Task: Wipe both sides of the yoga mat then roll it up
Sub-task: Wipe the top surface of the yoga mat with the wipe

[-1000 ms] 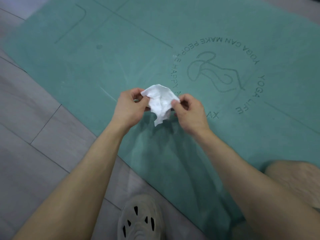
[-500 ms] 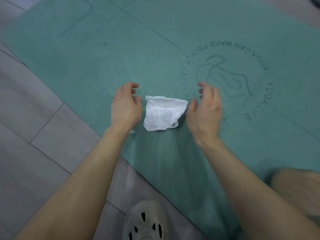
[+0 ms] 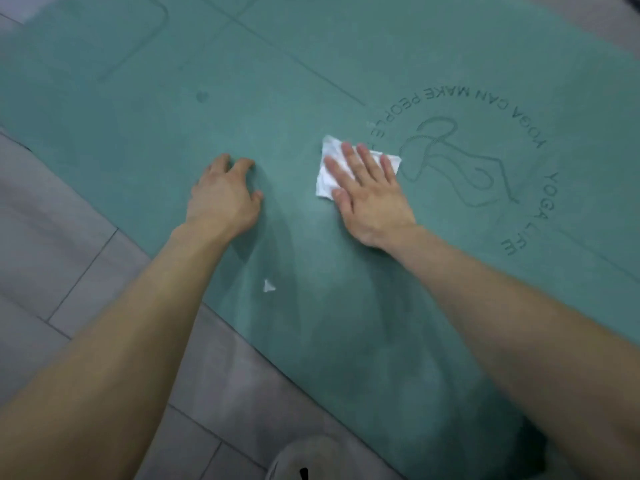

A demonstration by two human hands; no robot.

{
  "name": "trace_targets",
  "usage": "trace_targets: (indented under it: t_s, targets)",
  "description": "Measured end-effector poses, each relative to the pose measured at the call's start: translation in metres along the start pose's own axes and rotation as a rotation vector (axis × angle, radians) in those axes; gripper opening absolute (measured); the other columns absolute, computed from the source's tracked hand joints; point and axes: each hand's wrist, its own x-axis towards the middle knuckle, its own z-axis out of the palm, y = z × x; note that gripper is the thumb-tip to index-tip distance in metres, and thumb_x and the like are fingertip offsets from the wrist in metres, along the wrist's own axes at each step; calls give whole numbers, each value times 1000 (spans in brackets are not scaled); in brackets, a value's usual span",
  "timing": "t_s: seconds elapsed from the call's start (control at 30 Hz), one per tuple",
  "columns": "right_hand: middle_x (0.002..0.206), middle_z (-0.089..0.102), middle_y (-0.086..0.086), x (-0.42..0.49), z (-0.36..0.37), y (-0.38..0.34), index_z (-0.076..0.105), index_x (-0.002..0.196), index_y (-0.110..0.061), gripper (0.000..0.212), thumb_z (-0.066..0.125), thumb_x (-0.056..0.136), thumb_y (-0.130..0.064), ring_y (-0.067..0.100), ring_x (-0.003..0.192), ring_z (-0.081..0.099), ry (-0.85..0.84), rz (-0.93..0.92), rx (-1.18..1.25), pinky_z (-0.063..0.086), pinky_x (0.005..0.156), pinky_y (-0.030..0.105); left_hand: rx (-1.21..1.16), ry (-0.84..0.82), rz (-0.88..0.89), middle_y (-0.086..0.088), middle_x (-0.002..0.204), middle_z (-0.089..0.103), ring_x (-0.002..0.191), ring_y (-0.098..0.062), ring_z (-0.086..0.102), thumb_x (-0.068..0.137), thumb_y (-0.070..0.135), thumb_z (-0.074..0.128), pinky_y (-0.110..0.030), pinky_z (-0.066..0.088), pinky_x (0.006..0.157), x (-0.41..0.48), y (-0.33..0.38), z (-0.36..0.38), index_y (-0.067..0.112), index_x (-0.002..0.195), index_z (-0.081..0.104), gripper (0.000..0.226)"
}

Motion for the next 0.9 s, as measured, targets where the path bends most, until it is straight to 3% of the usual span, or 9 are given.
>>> trace_targets:
  t_s: [0.13, 0.27, 0.33, 0.43, 0.5, 0.57, 0.77, 0.83, 0.9]
  targets:
    - [177, 3, 3, 34, -11, 3, 11, 169, -23, 62, 14, 110, -43, 24, 163, -1, 56, 140, 7, 1, 131, 53, 113, -196, 23, -17, 172, 20, 156, -34, 28, 90, 47, 78, -41, 27, 127, 10, 2, -13, 30, 165, 28, 92]
    - [177, 3, 3, -44, 7, -59, 11, 169, -21, 61, 21, 113, -42, 23, 163, -4, -63, -365, -30, 3, 131, 51, 239, -398, 50, -15, 175, 9, 157, -34, 26, 70, 37, 96, -39, 29, 124, 22, -2, -37, 33, 168, 13, 129]
    - [177, 1, 3, -51, 7, -51, 6, 169, -22, 61, 25, 114, -39, 23, 163, -5, -109, -491, -51, 2, 132, 49, 285, -418, 70, -13, 175, 6, 158, -33, 25, 63, 33, 100, -41, 33, 123, 23, -6, -40, 36, 168, 8, 140]
    - [176, 10, 12, 21, -4, 0, 12, 168, -11, 62, 25, 112, -34, 31, 163, 7, 0, -231, -65, 11, 130, 54, 298, -395, 81, -8, 176, -2, 162, -28, 14, 58, 29, 103, -47, 35, 124, 15, -12, -32, 40, 167, -1, 150]
    - [176, 8, 13, 73, -22, 30, 12, 168, -12, 64, 21, 111, -39, 30, 163, 6, -4, 68, -21, 5, 131, 52, 318, -326, 92, -5, 177, -1, 162, -25, 14, 59, 31, 102, -49, 40, 120, 9, -13, -27, 42, 166, -3, 150]
    - [176, 6, 10, 89, -24, 24, 13, 168, -14, 65, 21, 110, -42, 27, 163, 2, 34, 172, 24, 0, 132, 49, 338, -268, 117, -3, 177, 3, 161, -24, 18, 60, 35, 102, -48, 45, 115, 7, -12, -26, 44, 166, -2, 148]
    - [177, 1, 6, -13, 3, -72, 9, 169, -17, 65, 25, 114, -45, 23, 163, -6, -158, -600, -68, 1, 132, 46, 355, -173, 157, 9, 176, 8, 158, -14, 27, 55, 52, 99, -43, 51, 103, 7, -17, -35, 52, 163, 3, 144]
    - [177, 2, 6, 11, -3, -46, 7, 169, -14, 65, 24, 114, -45, 23, 163, -3, -105, -489, -49, 6, 132, 48, 350, -163, 163, 13, 175, 8, 158, -10, 25, 55, 57, 98, -41, 50, 100, 6, -20, -36, 55, 162, 3, 143]
    - [177, 2, 9, 57, -18, -7, 7, 169, -12, 70, 19, 112, -51, 24, 163, -1, -52, -122, -12, 7, 132, 49, 344, -153, 172, 15, 175, 8, 158, -9, 24, 54, 59, 98, -41, 50, 99, 4, -20, -38, 56, 161, 3, 143]
